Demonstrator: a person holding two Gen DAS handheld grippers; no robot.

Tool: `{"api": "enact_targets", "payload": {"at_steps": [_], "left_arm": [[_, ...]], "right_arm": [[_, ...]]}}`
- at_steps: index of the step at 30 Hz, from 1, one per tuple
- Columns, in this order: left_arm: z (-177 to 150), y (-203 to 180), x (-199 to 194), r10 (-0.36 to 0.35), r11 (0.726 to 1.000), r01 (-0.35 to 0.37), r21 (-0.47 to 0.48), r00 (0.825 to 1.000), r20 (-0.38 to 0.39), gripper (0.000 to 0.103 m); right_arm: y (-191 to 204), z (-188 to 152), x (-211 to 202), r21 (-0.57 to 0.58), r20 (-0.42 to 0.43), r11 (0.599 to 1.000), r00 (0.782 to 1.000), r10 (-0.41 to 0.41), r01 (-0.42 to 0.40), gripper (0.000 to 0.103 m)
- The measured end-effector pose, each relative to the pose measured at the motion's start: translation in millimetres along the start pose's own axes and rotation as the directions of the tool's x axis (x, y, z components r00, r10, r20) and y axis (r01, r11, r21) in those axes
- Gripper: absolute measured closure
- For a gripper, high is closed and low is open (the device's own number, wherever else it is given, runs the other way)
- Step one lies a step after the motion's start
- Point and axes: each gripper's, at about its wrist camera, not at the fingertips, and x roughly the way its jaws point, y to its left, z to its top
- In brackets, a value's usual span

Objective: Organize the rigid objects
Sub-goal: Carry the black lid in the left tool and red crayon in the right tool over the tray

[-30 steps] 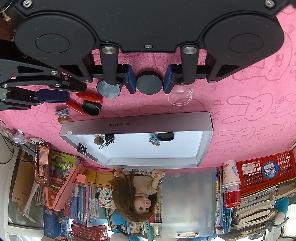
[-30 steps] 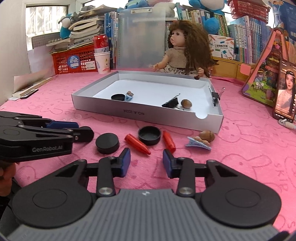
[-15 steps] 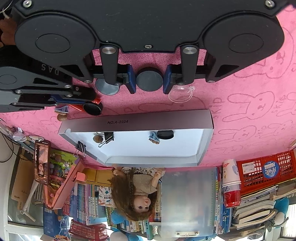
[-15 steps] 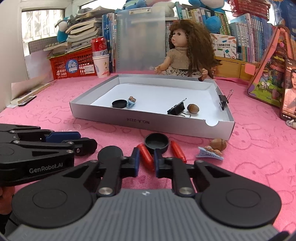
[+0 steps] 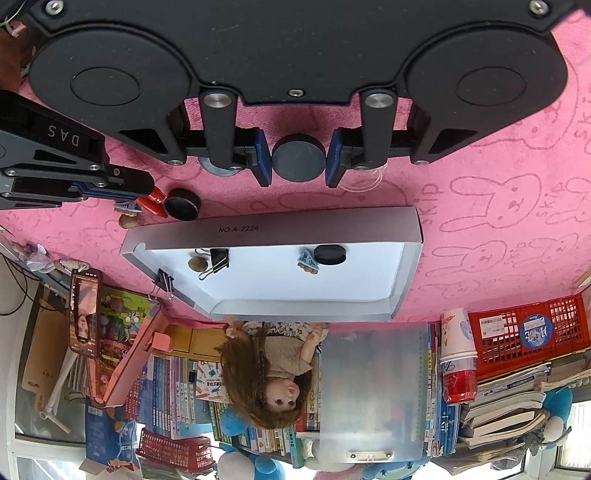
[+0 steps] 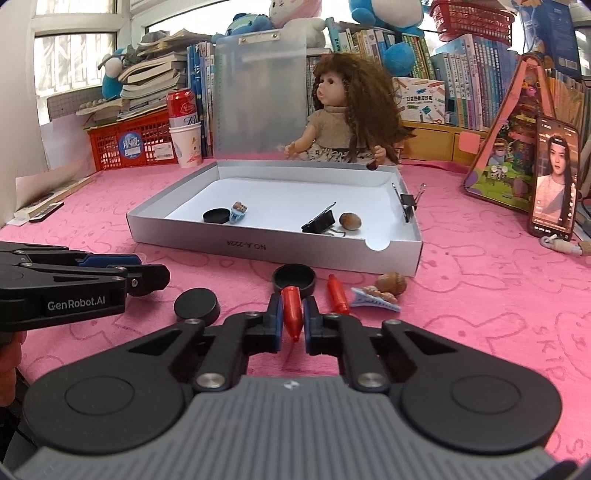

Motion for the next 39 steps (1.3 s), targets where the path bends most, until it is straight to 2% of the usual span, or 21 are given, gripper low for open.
{"api": "enact_targets", "payload": {"at_steps": [24,39], "left_arm": [[24,0,-4,0.005,1.0,-0.004,-0.012,0.999,0.049,0.073],[25,-1,-3,0.005,1.0,-0.004,-0.01,0.999,0.049,0.073]], "right_arm": [[-11,18,-6,0.039,0.06,0.999,0.998,-0.031,0.028,0.089],[-13,17,-4,0.051,0.05,0.998,0.998,-0.043,0.041,0.088]]}}
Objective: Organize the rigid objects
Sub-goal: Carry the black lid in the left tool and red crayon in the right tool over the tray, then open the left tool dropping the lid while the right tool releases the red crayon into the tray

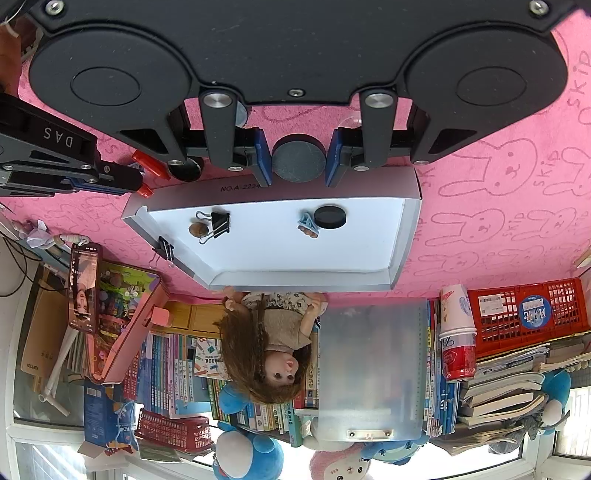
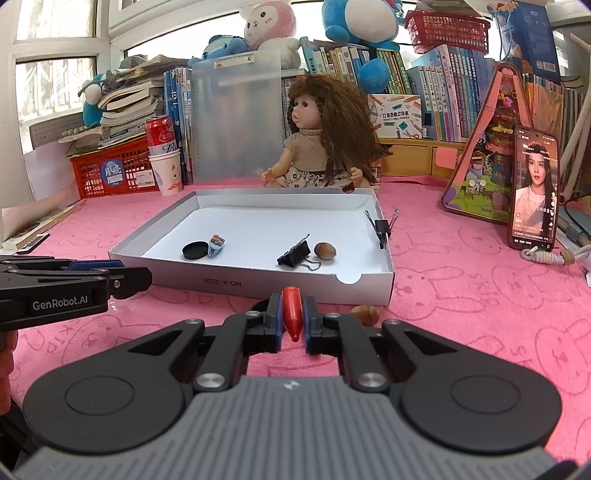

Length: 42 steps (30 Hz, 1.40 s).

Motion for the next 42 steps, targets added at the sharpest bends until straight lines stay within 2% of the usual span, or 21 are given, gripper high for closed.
{"api": "enact_targets", "payload": {"at_steps": [5,16,25,32,36,42], "left_arm": [[3,1,1,-0.005,1.0,0.005,-0.006,1.0,-0.002,0.073],[36,18,24,-0.012,0.998,0.012,-0.065,1.0,-0.006,0.073],[68,27,62,-0.008,0.996,0.006,-0.084,1.0,-0.026,0.073],[89,34,102,-0.009,0.993,0.003,-0.118,0.998,-0.056,0.073],[92,33,128,0.031,0.994,-0.038,-0.104,0.997,-0.074,0.073],[86,34,153,0.053,0.992,-0.065,-0.105,0.992,-0.112,0.073]], "right_arm": [[-1,2,1,0.002,0.005,1.0,1.0,-0.002,0.002,0.088],[-12,26,17,0.04,0.019,0.999,1.0,-0.009,0.008,0.088],[-24,60,49,0.078,0.017,0.997,1.0,-0.01,0.009,0.089],[-31,79,84,0.071,-0.021,0.997,1.0,-0.021,0.022,0.089],[-30,83,105,0.054,-0.043,0.998,0.998,-0.039,0.041,0.089],[-29,83,131,0.052,-0.085,0.997,0.995,-0.046,0.05,0.089]]}}
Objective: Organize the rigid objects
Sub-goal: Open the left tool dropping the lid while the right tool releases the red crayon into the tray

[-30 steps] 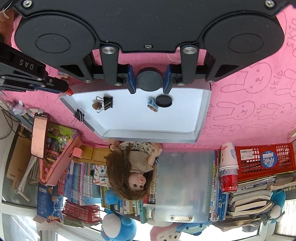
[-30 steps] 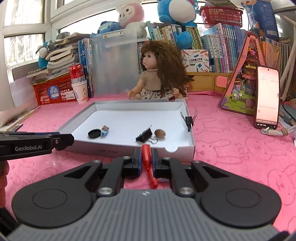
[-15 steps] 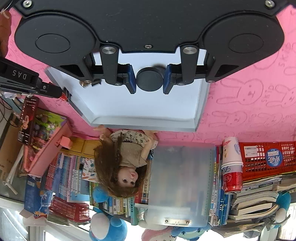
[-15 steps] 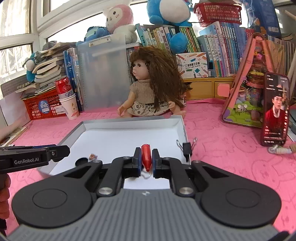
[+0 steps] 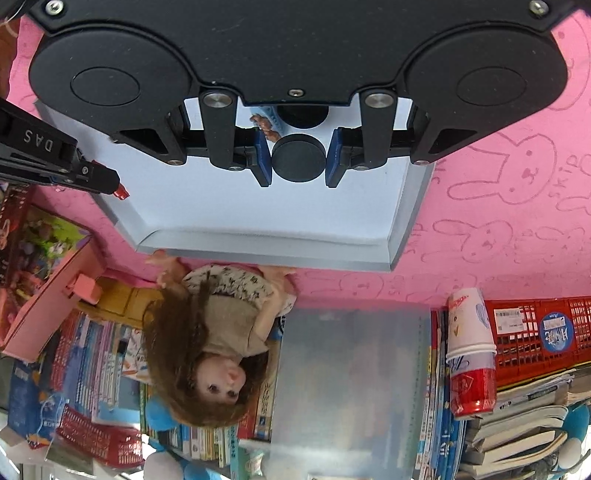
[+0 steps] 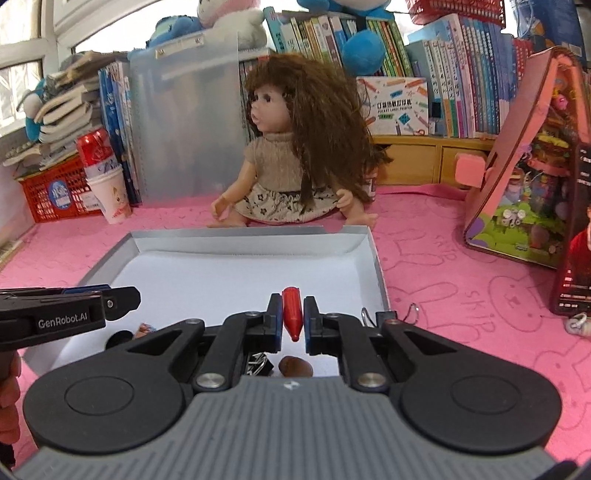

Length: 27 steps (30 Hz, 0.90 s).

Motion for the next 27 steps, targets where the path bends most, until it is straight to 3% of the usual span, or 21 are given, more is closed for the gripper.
{"api": "enact_targets", "payload": {"at_steps": [20,21,24,27], "left_arm": [[-10,0,10,0.007,0.999,-0.006,0.033,1.0,-0.023,0.073],[-10,0,9,0.006,0.999,-0.006,0.035,1.0,-0.021,0.072],[-11,-2,5,0.008,0.999,-0.007,0.052,1.0,-0.011,0.063],[-11,-3,1,0.004,0.998,-0.004,0.063,1.0,-0.007,0.059]], "right_arm": [[-2,-10,20,0.048,-0.06,0.999,0.998,0.02,-0.017,0.088],[-2,-10,20,0.047,-0.06,0.999,0.998,0.022,-0.019,0.083],[-3,-10,17,0.055,-0.058,0.998,0.998,0.026,-0.023,0.081],[-4,-11,15,0.064,-0.06,0.998,0.998,0.032,-0.028,0.068]]}}
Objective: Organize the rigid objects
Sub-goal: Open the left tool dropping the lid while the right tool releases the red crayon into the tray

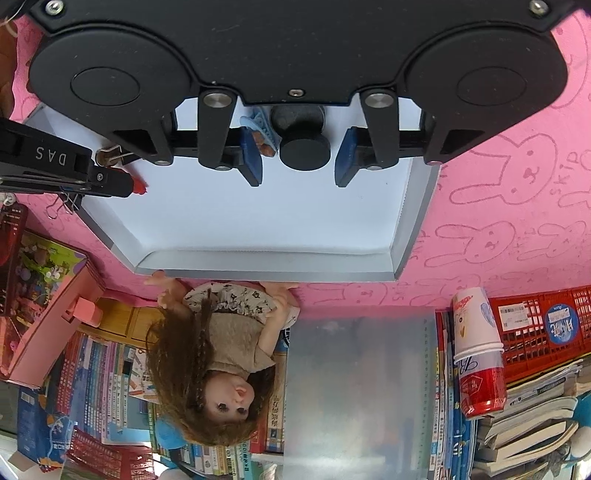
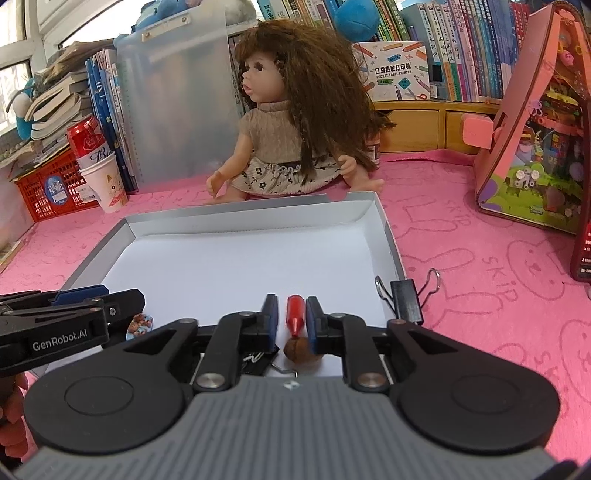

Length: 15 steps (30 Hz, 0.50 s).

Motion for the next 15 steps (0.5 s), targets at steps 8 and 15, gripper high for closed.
{"api": "enact_targets", "payload": {"at_steps": [8,15], "left_arm": [[-3,-3,-20,-0.029,1.0,0.029,0.006,0.999,0.019,0.047],[-10,-11,-42,-0.06,0.997,0.057,0.055,0.998,0.037,0.042]], "right_arm": [[3,-5,-18,-0.034,0.029,0.999,1.0,0.008,-0.007,0.053],[7,-10,-41,-0.075,0.067,0.997,0.997,0.027,-0.022,0.043]]}}
